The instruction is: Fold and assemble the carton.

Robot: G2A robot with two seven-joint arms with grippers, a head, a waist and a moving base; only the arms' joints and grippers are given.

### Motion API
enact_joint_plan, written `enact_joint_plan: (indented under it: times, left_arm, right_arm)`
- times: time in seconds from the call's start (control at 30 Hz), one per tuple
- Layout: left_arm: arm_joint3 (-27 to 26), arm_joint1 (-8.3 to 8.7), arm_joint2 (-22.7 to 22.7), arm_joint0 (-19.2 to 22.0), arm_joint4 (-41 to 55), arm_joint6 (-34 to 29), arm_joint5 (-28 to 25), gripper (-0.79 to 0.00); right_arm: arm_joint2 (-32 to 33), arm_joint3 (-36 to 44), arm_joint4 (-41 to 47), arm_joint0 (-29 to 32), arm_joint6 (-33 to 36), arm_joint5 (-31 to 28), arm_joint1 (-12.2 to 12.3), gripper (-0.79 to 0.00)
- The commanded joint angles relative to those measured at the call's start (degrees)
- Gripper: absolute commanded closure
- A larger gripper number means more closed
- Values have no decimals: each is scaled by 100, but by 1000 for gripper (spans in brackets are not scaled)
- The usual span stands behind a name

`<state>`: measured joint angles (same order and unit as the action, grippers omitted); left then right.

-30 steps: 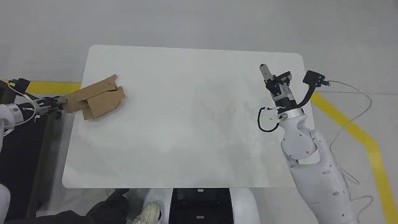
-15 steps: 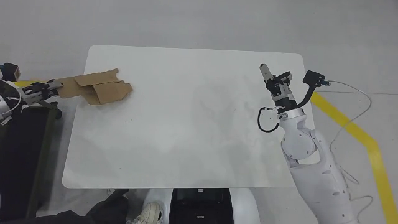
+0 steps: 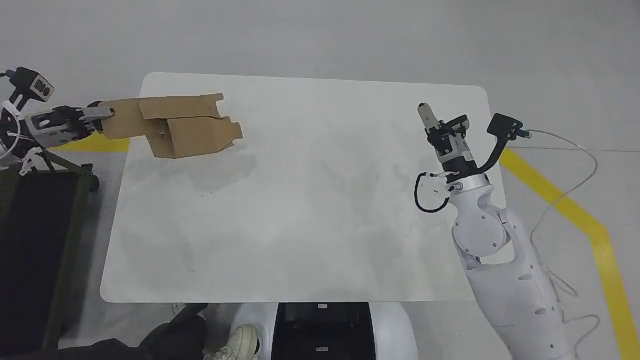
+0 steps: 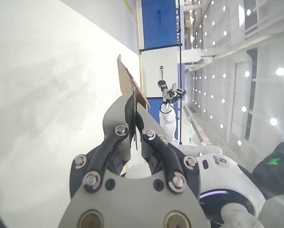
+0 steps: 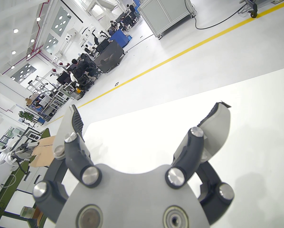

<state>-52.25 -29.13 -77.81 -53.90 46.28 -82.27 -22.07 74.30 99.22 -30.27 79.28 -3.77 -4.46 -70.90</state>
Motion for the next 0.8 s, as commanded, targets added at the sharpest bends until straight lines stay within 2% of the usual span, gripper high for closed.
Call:
enact_joint_plan:
  times: [0.0, 0.2, 0.33, 0.47, 0.77]
  left_arm:
    - [-413, 17, -90, -83, 48, -57, 59, 0]
    - [-1353, -8, -141, -305, -172, 296, -293, 0]
    - [-1801, -93, 98, -160, -255, 405, -402, 0]
    - [-1909, -251, 578, 244, -153, 263, -260, 0]
    - [-1639, -704, 1554, 1386, -104, 36, -34, 0]
  right_arm:
    - [0, 0, 0, 0, 0, 0, 0, -785]
    - [0, 0, 0, 0, 0, 0, 0, -785]
    - [0, 0, 0, 0, 0, 0, 0, -785]
    - [0, 0, 0, 0, 0, 0, 0, -785]
    - [0, 0, 0, 0, 0, 0, 0, -785]
